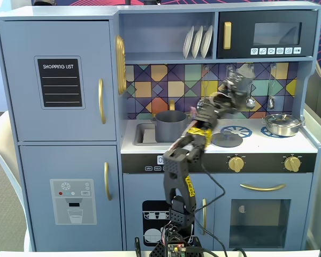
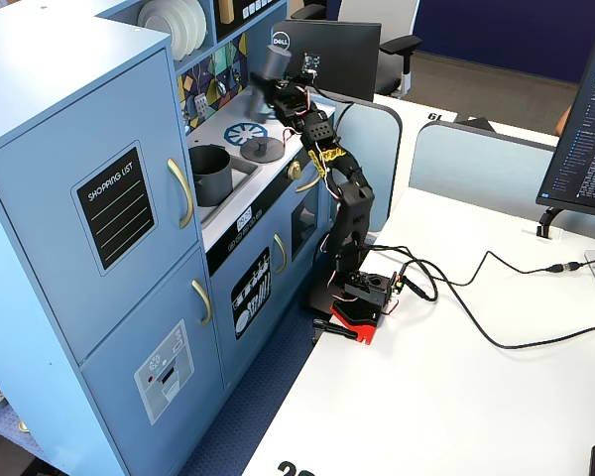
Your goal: Put salt in the gray recipient
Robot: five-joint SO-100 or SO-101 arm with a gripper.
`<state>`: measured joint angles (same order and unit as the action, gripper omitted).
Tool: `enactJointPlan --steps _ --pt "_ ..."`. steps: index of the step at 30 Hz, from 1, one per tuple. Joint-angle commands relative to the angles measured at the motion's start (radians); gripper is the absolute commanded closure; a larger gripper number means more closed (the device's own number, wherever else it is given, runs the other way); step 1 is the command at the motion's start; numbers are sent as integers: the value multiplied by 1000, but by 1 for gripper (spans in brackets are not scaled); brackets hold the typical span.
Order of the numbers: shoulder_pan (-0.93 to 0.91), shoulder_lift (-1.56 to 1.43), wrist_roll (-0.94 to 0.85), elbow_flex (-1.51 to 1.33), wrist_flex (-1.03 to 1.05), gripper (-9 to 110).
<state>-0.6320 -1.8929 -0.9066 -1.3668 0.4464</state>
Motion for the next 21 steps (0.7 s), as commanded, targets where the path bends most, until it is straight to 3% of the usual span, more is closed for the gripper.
enactJointPlan --steps 1,8,13,21 --pt "227 -227 428 -8 170 101" --pt "526 -166 1112 100 399 101" --pt "621 -43 1454 245 471 101" --pt "695 -21 1789 189 225 101"
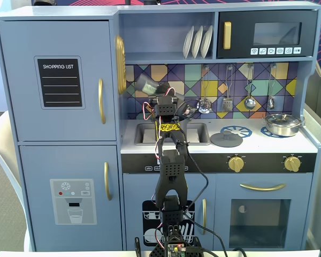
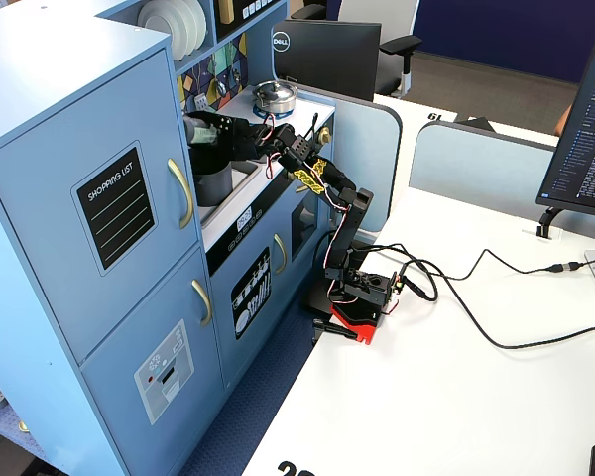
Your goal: Put salt in the gray recipient
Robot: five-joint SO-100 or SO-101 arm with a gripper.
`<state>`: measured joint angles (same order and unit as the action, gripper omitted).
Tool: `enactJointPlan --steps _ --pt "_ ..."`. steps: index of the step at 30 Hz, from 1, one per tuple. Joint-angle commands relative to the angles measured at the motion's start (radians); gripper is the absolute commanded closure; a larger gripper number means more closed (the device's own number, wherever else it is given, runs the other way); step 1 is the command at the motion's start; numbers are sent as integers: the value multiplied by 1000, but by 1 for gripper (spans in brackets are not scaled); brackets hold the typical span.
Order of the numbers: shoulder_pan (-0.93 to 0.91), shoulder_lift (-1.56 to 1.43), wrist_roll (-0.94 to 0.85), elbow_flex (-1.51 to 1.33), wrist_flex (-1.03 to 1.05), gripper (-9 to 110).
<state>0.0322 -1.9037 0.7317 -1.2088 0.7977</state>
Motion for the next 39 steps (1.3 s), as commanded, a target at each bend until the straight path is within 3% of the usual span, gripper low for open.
enactJointPlan --steps 1,8,14,16,18,22,23,30,33,37,39 --pt "34 -17 176 12 -166 102" --pt "41 -66 229 -98 -290 102" --pt "6 123 298 250 216 102" --pt "6 133 301 265 244 102" --pt "14 89 287 190 155 102" --pt "41 -80 184 -138 -328 102" --pt "48 -86 170 -147 -359 102" --pt "2 117 247 209 133 102" --pt "-5 80 233 118 55 102" --pt "12 -80 143 -192 -431 102" --pt "8 -51 163 -126 -371 102"
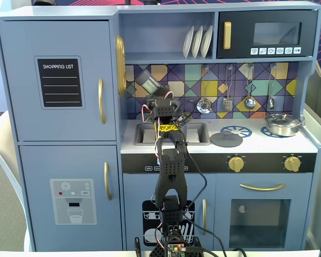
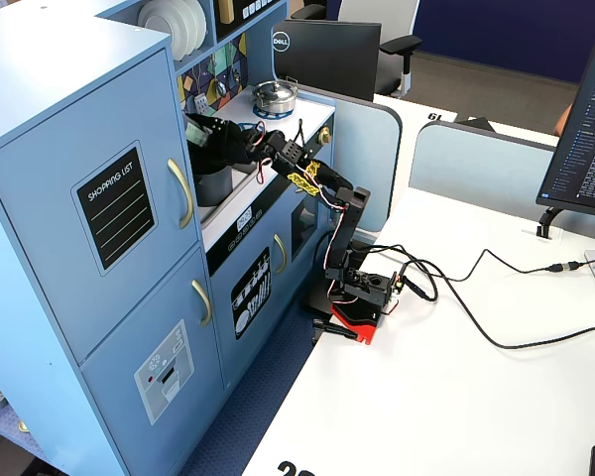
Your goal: Put salt in the gray recipient
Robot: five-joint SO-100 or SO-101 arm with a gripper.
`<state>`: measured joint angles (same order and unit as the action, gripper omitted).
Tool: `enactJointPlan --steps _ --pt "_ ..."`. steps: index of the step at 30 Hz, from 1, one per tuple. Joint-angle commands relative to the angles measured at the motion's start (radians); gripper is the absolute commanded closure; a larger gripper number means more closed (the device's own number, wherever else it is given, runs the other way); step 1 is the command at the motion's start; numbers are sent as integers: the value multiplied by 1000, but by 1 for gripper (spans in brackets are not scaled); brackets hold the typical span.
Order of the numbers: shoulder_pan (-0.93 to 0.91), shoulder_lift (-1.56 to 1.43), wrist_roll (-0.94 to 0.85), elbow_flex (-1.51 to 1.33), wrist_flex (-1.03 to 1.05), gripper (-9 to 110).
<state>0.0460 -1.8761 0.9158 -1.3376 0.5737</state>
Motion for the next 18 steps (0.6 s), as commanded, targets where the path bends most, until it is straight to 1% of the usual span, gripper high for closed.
enactJointPlan --steps 1,4,5,7,9,12,13,14,18 --pt "-12 -40 -2 84 -40 102" --pt "-37 77 49 307 262 101" --pt "-44 83 55 314 293 101" --pt "-54 69 57 259 278 101" --pt "-58 20 46 153 164 101" --pt "-51 -114 -6 -107 -247 102" --pt "-49 -120 -5 -114 -270 102" --pt "-49 -104 6 -72 -212 102" --pt "-60 15 37 173 143 101"
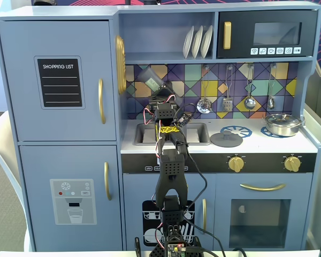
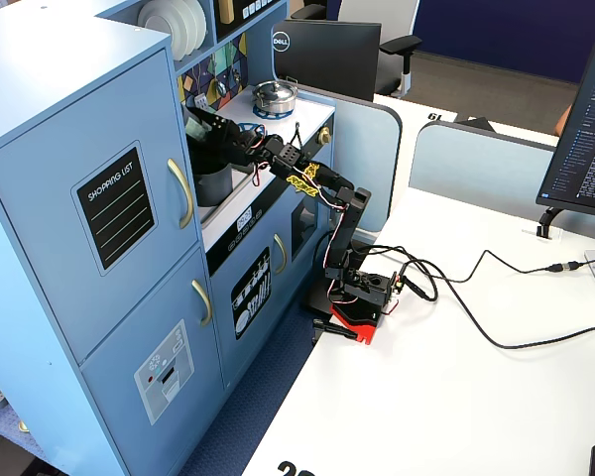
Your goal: Put salt in the gray recipient
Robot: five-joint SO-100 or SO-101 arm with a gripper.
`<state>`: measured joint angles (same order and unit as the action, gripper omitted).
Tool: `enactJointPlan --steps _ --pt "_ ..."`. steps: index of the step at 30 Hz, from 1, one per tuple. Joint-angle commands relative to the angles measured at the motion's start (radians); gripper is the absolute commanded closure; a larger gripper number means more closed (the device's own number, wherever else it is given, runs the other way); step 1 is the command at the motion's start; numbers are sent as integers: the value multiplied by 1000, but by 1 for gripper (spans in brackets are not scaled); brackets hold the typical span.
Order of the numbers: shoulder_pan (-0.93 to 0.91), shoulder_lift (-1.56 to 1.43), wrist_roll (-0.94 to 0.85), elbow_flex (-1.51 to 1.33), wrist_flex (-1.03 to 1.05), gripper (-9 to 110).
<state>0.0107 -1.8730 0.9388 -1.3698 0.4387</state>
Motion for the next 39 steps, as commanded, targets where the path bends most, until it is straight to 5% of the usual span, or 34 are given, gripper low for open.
enactJointPlan --steps 1,9,19,31,39 --pt "-40 38 0 250 331 101" --pt "-215 18 -680 295 210 101" --pt "-670 38 -1559 310 224 101" --pt "-996 183 -1968 380 218 101" --pt "-974 94 -2399 -9 -250 101"
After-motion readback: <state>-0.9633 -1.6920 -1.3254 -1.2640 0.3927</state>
